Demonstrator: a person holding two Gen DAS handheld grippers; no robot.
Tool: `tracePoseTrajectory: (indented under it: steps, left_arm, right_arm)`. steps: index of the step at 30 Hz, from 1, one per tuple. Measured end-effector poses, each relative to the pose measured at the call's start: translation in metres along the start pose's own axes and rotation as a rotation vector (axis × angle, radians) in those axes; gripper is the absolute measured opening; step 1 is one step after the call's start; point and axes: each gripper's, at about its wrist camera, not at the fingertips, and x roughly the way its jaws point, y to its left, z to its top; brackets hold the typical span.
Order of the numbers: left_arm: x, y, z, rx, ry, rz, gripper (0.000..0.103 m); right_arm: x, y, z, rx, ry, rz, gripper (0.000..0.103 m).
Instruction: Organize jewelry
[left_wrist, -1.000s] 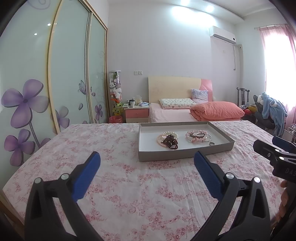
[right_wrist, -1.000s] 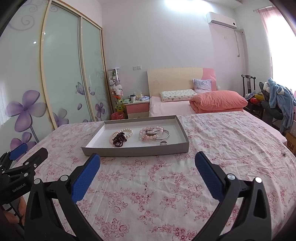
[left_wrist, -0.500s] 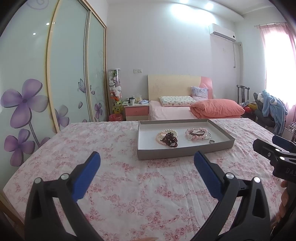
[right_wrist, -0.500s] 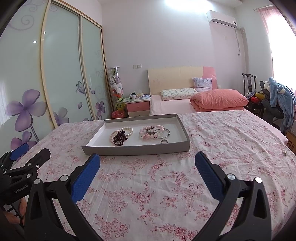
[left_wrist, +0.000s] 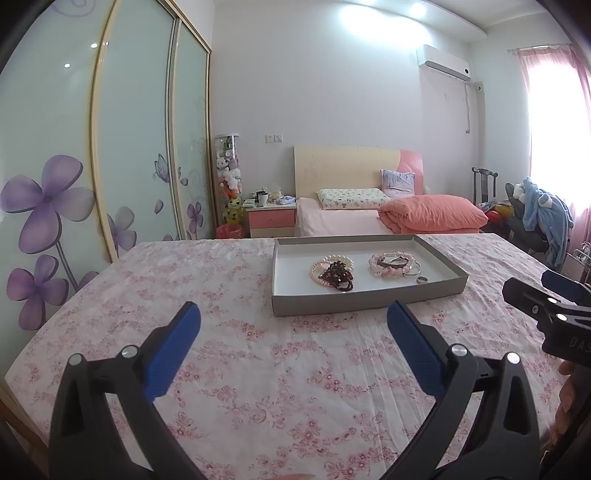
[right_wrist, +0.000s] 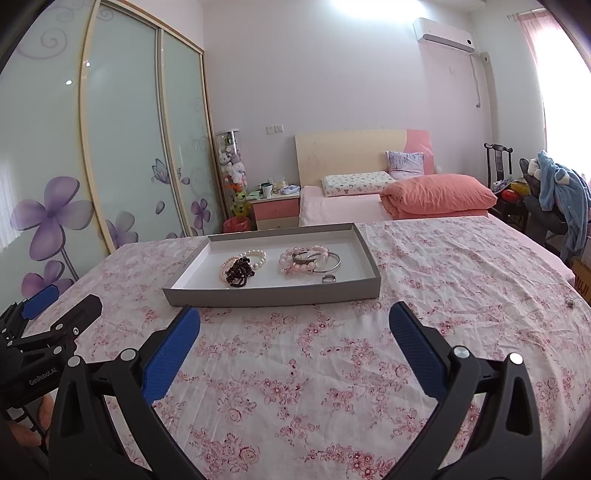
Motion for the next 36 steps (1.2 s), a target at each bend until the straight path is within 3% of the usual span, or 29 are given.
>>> tracePoseTrajectory:
  steps: [36]
  left_arm:
    - [0.0006,-0.0033,-0.0037,0.005,0.000,-0.003,0.099]
  right_arm:
    - [-0.0001,-0.0006,-0.0005,0.003,0.005,0.003,0.101]
